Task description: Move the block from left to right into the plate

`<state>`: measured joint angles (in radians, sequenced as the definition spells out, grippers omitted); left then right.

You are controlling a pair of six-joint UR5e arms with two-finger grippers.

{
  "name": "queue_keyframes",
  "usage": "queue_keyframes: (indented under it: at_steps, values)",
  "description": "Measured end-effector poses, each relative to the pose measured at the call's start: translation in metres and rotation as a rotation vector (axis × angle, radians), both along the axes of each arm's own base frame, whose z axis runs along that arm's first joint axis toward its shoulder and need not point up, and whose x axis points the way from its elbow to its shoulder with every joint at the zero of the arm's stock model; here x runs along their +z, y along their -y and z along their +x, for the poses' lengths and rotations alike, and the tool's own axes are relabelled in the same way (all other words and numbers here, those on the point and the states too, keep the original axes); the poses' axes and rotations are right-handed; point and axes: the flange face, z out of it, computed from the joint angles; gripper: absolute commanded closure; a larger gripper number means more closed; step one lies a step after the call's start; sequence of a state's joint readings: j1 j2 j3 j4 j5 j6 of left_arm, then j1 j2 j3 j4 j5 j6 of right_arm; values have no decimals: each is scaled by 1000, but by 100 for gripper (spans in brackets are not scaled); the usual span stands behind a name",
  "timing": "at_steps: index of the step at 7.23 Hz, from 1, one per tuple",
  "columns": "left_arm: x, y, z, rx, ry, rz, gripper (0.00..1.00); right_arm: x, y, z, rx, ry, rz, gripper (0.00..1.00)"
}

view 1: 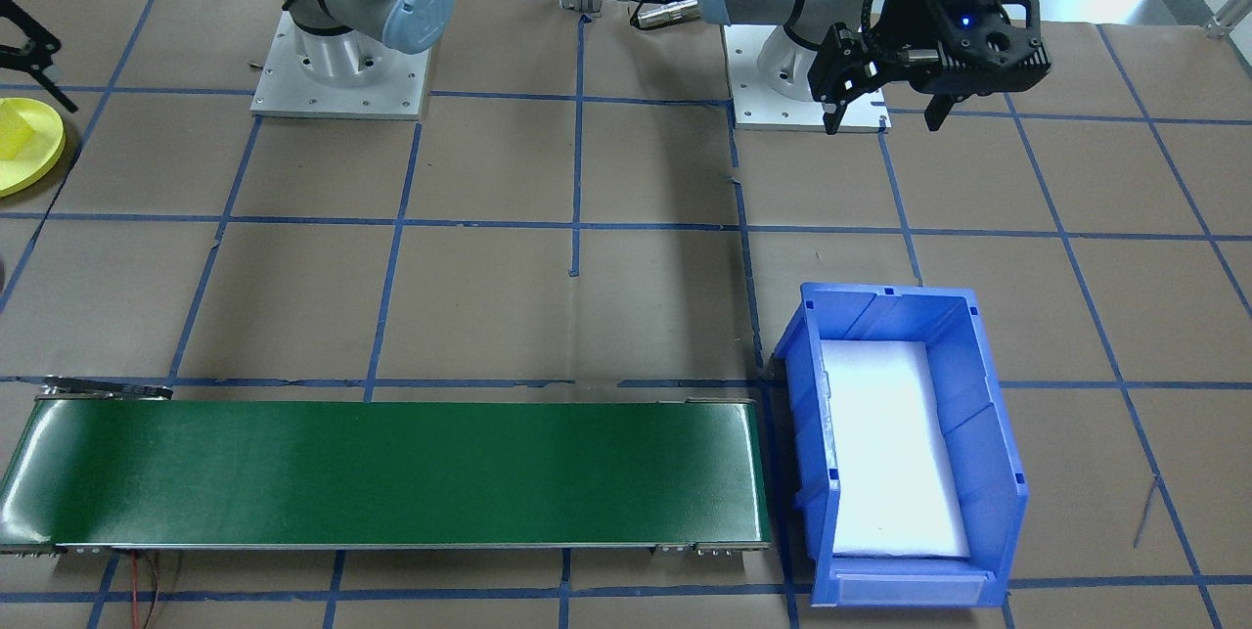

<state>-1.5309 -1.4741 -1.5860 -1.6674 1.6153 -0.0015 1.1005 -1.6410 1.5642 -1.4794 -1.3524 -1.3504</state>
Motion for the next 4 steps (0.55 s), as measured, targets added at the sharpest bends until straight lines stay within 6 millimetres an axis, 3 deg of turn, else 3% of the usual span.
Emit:
queue_keyframes:
  at_steps: [2, 4]
  values:
    - [1, 1, 0, -3, 1, -8, 0, 0, 5, 74, -88, 10, 51, 0]
    - [1, 2, 0, -6, 2, -18, 0, 3, -1, 128, -313, 22, 114, 0]
